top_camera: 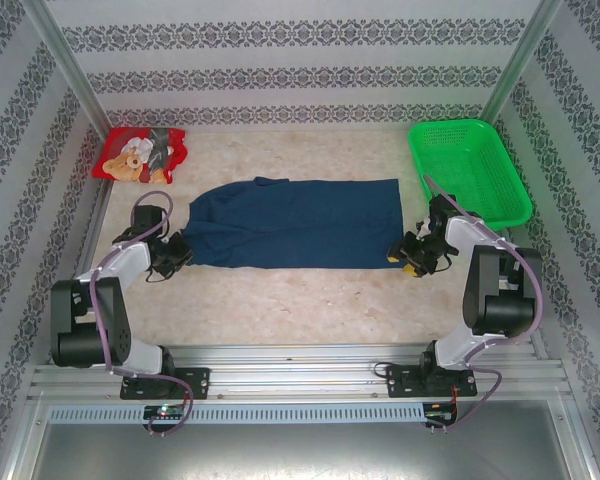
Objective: Fold and stack the t-shirts
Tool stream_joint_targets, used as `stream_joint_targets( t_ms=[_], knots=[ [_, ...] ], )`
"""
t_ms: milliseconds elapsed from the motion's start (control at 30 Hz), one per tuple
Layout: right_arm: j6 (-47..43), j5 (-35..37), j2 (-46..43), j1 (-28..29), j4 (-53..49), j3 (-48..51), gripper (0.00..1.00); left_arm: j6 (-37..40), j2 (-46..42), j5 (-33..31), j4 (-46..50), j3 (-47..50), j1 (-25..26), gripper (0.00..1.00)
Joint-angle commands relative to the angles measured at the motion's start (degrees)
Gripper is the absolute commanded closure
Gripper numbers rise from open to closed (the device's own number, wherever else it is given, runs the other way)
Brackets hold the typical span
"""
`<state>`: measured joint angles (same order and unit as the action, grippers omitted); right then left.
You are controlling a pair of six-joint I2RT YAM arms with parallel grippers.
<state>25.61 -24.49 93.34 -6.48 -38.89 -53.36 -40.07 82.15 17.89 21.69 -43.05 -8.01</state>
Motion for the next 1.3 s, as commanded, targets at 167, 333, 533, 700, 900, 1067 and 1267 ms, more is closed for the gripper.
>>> stream_joint_targets(
  t_ms=[167, 333, 533, 700, 900, 1067, 1267],
  knots=[
    [4.18, 3.44, 3.88, 0.82, 7.95, 0.72, 0.61, 4.14, -2.68, -1.98, 4.18, 0.29, -0.87, 0.97],
    [4.77, 5.87, 2.04, 1.03, 7.26, 1.47, 0.95, 5.77, -3.6, -3.02, 6.48, -0.27, -1.03, 0.97],
    [4.47, 9.26, -7.07, 0.93, 1.37, 5.33, 1.0, 6.15, -5.61, -3.57, 8.07, 0.74, -2.24, 0.97],
    [5.75, 9.62, -10.57, 0.86, 0.75, 10.32, 0.99, 5.62, -6.55, -2.78, 8.09, 2.46, -3.11, 0.97],
    [6.23, 10.78, -11.66, 0.86, 0.4, 13.6, 0.95, 4.8, -7.36, -4.0, 11.32, 3.84, -3.33, 0.97],
    [6.46, 10.75, -11.7, 0.83, 0.16, 14.52, 0.89, 3.58, -9.4, -5.97, 13.96, 4.73, -3.33, 0.9],
    [5.62, 10.01, -15.68, 0.93, -3.75, 14.3, 0.65, 3.58, -15.76, -5.02, 20.08, 2.71, -2.8, 0.59]
  ],
)
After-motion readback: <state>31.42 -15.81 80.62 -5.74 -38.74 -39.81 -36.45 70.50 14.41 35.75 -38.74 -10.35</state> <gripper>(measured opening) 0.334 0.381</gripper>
